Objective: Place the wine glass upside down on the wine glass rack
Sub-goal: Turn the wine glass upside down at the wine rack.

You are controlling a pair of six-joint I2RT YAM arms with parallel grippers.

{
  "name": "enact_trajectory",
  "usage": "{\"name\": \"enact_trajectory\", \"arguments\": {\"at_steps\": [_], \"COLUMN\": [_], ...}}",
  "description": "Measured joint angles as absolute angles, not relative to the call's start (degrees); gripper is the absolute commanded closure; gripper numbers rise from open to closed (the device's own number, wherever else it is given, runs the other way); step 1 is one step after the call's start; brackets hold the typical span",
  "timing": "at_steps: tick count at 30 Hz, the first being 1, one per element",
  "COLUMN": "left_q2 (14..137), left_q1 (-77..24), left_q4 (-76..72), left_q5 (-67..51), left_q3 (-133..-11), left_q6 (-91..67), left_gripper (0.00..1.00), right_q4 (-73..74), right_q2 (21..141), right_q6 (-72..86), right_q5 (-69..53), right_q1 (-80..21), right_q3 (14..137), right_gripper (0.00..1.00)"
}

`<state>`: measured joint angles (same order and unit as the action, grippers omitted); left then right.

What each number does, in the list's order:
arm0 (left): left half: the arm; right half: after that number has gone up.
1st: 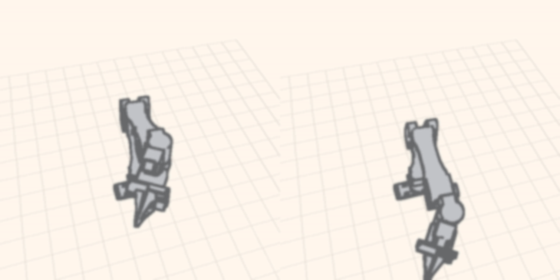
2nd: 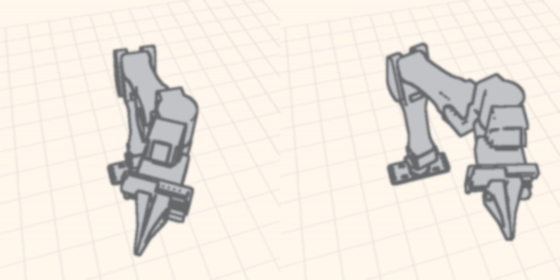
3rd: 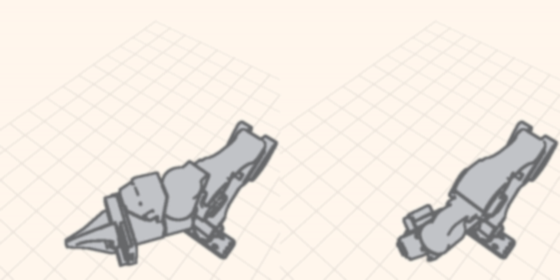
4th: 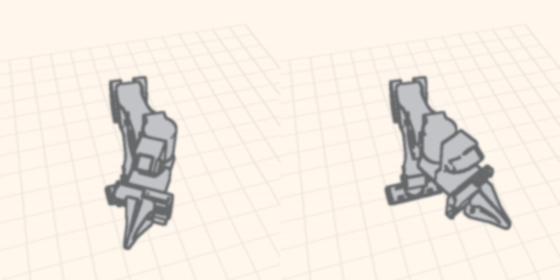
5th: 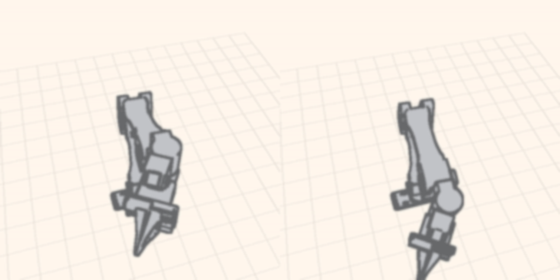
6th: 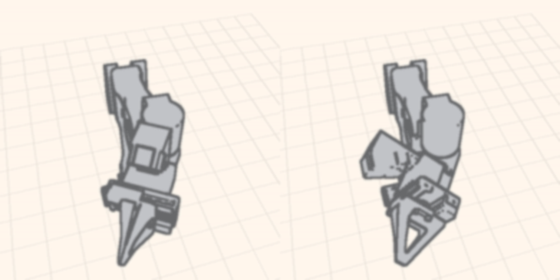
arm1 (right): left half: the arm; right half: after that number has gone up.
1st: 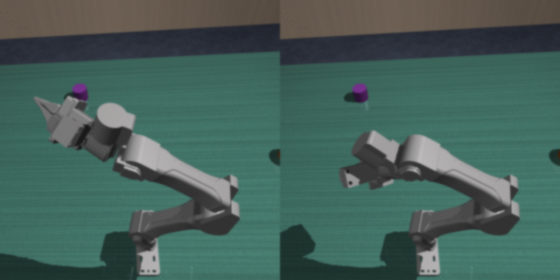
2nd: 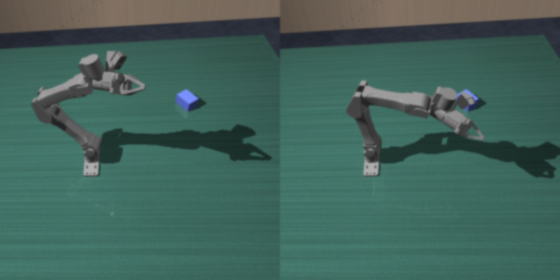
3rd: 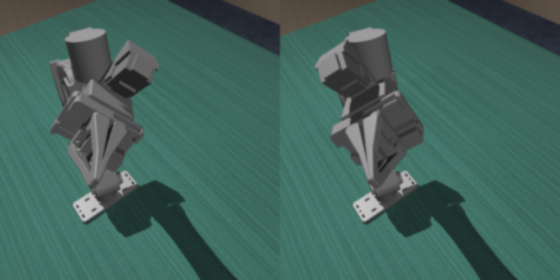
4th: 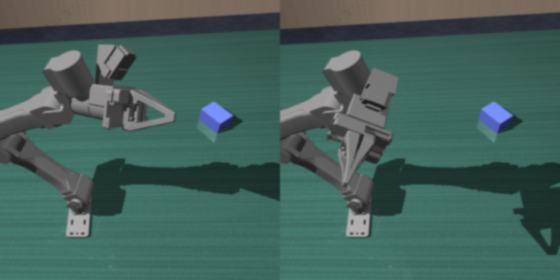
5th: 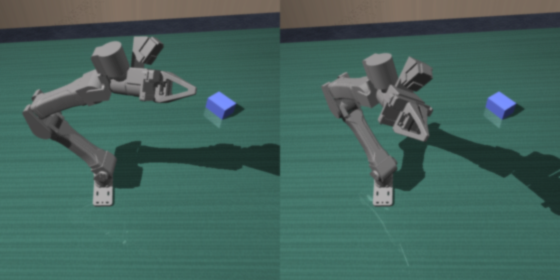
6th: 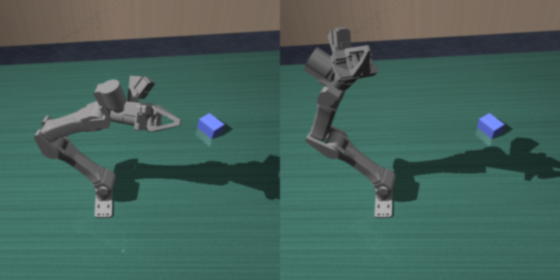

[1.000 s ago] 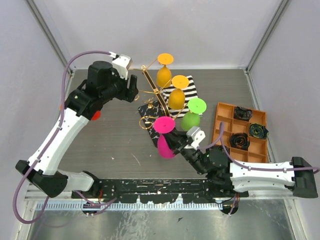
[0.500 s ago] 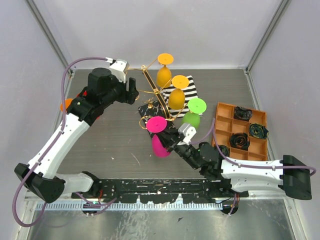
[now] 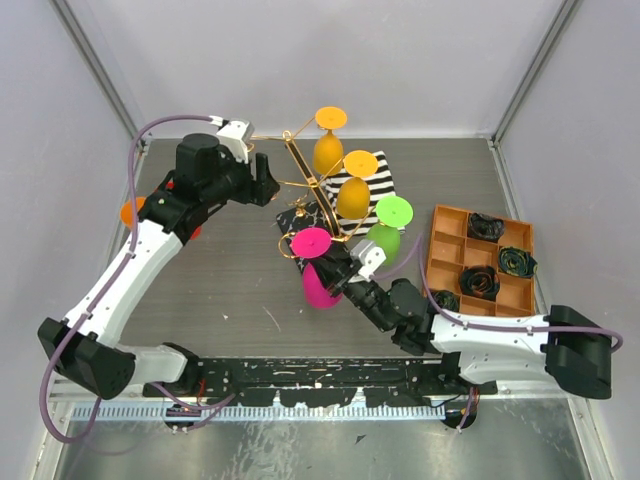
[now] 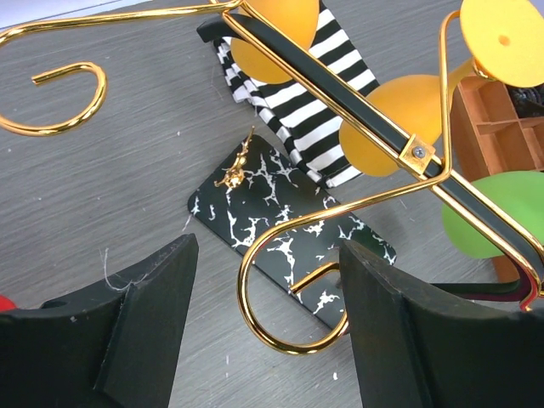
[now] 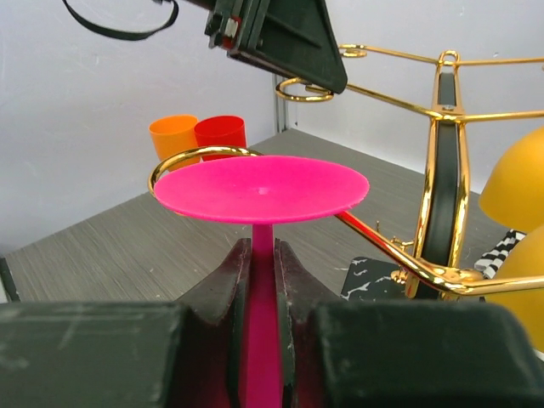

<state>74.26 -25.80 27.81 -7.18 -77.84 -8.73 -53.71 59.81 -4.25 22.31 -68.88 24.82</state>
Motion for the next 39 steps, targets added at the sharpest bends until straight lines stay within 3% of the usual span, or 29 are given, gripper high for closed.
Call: {"name": "enact_trajectory", "arguments": {"at_steps": [21,39], "left_q2": [76.93,77.43], "left_q1": [-25.58,-25.54], "left_q4": [27.55,27.81], "left_q5": [-11.60,-12.19], "left_q3": [-78.02,-78.02], "left_q6": [-9.63,-9.34], "left_gripper": [0.27,0.24], "right_q4": [-59.70,-58.35], "right_q2": [71.13,72.01], "right_q6": [-3.22,-1.85], "right_q5": [19.79,11.73], "right_q1": [-67.33,-66.13], "right_q3": [29.58,30.65], "right_gripper": [0.99,0.99]}}
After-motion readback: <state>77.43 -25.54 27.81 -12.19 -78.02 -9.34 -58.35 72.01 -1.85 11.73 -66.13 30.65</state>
